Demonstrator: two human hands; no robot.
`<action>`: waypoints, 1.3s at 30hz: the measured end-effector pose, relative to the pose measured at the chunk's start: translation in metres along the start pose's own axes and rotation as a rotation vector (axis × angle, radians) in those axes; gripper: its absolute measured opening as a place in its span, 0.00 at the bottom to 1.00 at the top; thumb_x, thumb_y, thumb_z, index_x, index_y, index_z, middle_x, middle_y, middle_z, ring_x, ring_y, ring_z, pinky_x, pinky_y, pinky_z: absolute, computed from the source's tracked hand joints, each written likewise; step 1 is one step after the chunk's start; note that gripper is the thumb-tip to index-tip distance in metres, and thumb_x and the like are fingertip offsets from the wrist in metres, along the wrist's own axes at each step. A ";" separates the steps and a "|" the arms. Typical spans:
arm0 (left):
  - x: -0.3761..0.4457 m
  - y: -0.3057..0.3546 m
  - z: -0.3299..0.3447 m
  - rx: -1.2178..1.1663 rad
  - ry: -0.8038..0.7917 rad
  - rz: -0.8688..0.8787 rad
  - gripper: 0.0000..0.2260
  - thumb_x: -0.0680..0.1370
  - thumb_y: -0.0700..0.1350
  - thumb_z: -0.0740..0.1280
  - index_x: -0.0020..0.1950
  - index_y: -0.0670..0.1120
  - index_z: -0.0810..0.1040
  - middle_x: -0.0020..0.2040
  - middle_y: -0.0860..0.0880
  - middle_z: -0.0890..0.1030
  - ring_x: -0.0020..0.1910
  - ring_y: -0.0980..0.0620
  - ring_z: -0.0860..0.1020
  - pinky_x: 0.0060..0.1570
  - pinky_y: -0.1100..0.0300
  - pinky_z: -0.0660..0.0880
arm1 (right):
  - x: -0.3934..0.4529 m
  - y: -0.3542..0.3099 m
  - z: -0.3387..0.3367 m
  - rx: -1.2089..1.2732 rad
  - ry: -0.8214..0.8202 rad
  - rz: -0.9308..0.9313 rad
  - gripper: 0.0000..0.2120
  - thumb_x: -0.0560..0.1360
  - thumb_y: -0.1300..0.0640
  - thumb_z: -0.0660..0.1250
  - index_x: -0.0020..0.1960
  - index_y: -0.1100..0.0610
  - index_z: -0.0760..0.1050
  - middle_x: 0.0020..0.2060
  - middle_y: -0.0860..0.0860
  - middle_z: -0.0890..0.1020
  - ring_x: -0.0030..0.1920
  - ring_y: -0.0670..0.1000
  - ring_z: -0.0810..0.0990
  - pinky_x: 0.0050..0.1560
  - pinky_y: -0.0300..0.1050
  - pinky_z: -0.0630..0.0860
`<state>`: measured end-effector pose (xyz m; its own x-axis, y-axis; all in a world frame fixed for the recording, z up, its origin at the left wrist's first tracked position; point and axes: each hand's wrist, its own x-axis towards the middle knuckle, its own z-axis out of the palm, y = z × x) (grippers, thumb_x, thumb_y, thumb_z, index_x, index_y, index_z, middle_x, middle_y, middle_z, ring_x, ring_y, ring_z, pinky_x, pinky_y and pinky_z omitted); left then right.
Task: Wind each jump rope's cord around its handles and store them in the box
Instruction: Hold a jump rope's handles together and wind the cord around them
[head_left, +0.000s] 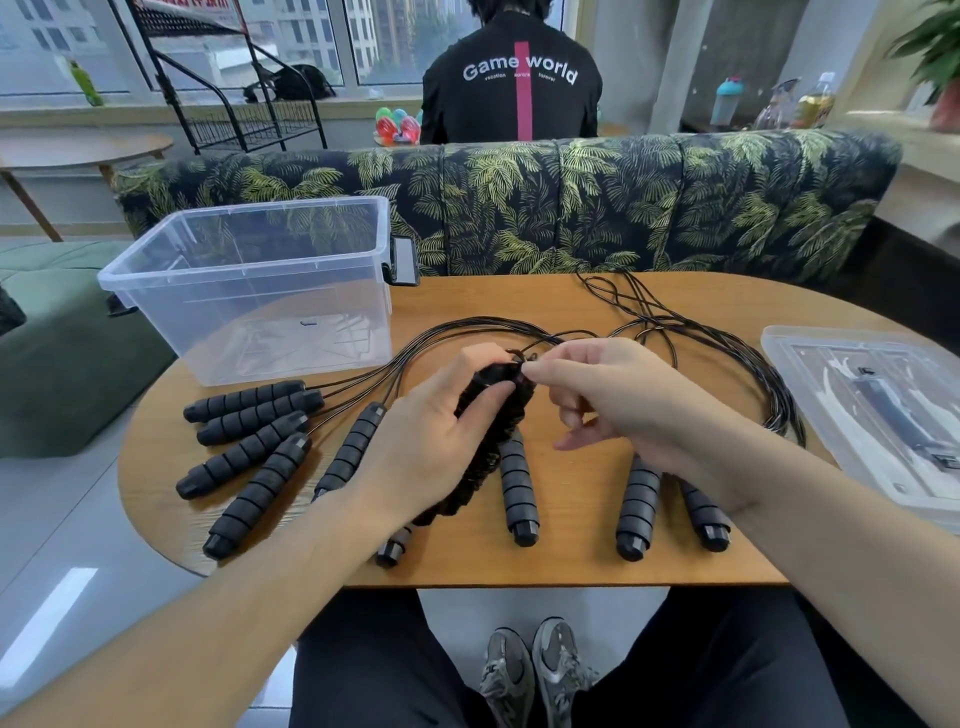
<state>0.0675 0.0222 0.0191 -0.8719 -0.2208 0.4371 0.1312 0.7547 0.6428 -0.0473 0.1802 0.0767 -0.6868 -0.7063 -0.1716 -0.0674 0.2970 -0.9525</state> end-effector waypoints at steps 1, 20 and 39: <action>0.002 -0.001 -0.002 -0.052 -0.012 -0.026 0.10 0.82 0.62 0.58 0.63 0.68 0.64 0.50 0.66 0.80 0.43 0.57 0.83 0.41 0.47 0.83 | -0.002 0.002 0.000 0.050 0.003 -0.031 0.06 0.79 0.53 0.70 0.47 0.55 0.83 0.27 0.48 0.73 0.28 0.44 0.73 0.37 0.45 0.82; 0.007 -0.003 0.013 -0.052 0.045 -0.214 0.06 0.84 0.56 0.58 0.59 0.67 0.71 0.52 0.62 0.80 0.50 0.57 0.81 0.51 0.47 0.79 | 0.017 0.037 0.008 -0.953 0.143 -0.582 0.08 0.80 0.44 0.62 0.55 0.46 0.71 0.38 0.40 0.72 0.40 0.45 0.73 0.42 0.45 0.74; 0.007 0.002 -0.007 -1.012 -0.208 -0.605 0.24 0.75 0.41 0.74 0.66 0.64 0.77 0.60 0.40 0.83 0.56 0.36 0.83 0.49 0.39 0.81 | 0.030 0.026 -0.012 -0.576 -0.005 -0.539 0.13 0.78 0.50 0.70 0.43 0.46 0.65 0.35 0.42 0.73 0.34 0.40 0.70 0.37 0.33 0.68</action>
<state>0.0650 0.0179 0.0284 -0.9676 -0.1981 -0.1565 -0.0955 -0.2867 0.9533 -0.0785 0.1745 0.0495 -0.4494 -0.8502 0.2741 -0.7553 0.1979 -0.6247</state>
